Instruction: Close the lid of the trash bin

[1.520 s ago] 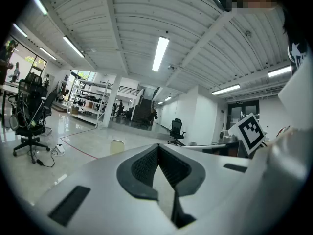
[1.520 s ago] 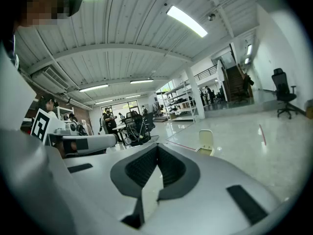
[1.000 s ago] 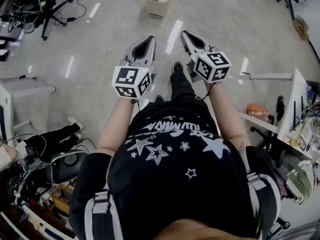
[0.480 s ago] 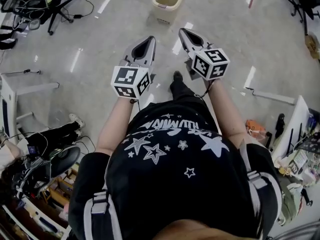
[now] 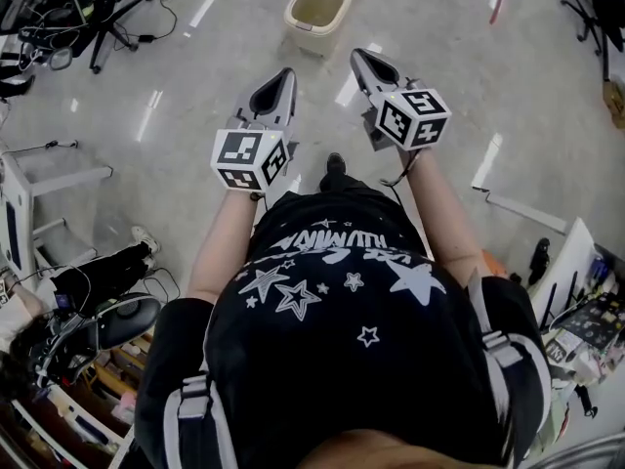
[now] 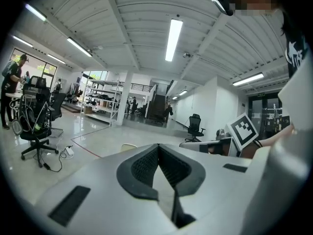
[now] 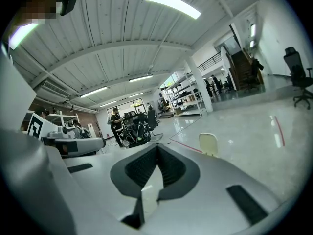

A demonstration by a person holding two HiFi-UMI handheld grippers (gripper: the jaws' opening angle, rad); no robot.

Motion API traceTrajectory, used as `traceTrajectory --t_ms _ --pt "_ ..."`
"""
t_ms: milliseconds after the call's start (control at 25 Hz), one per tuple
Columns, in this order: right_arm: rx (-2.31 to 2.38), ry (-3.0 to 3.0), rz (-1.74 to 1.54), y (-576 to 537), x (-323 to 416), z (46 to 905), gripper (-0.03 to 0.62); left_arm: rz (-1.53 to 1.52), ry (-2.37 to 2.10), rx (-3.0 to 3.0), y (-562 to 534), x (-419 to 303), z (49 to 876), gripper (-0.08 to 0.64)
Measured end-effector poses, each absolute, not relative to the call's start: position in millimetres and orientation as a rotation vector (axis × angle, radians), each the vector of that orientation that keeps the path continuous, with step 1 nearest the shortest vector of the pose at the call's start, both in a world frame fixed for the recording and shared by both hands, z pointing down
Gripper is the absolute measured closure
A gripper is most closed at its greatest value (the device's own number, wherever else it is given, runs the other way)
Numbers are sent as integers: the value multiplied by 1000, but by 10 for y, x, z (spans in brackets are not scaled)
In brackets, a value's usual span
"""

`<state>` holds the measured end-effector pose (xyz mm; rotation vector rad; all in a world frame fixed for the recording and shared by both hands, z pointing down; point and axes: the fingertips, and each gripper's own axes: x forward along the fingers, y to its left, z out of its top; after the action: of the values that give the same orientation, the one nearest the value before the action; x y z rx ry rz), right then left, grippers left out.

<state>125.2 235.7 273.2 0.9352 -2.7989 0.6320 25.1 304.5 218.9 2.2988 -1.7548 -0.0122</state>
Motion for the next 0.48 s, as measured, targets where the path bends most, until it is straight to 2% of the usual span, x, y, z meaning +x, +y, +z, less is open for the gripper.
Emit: traceTrajectory --t_ms 480 --pt "903 -2796 644 1763 1363 2792 591 -6 -1803 2243 2497 263 2238 549"
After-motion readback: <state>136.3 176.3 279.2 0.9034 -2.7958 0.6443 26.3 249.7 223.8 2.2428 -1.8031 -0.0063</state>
